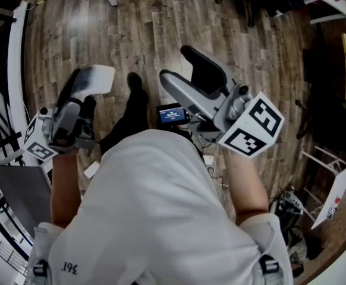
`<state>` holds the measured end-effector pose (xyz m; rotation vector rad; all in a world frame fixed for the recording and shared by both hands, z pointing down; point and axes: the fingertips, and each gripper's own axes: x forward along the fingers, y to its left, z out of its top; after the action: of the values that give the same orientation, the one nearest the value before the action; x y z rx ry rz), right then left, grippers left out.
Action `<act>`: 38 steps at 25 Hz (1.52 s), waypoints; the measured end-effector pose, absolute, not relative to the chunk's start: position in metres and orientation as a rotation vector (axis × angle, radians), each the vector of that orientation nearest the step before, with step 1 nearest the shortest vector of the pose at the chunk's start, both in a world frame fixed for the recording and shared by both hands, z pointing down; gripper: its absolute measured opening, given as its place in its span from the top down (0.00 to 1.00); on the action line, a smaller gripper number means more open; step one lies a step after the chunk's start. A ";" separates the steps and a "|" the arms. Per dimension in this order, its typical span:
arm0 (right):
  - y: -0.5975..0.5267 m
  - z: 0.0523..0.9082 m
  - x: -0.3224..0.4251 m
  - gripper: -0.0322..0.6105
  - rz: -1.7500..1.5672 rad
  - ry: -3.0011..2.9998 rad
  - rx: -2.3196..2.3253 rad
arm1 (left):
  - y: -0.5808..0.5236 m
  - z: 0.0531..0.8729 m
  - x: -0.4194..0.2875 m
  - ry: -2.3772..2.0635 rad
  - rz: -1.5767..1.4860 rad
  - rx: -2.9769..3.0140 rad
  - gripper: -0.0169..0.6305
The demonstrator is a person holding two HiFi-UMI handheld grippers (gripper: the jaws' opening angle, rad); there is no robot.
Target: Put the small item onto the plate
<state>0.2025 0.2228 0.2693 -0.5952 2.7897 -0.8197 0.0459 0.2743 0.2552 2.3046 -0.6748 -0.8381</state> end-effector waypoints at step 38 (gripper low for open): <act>-0.297 0.270 -0.021 0.50 -0.691 3.185 0.702 | -0.306 0.255 -0.035 -0.668 -0.508 2.505 0.50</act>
<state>-0.0208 -0.2968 0.2695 0.7016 3.1855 -0.6907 -0.0349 -0.3060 0.2553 2.5054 -0.6680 -0.5082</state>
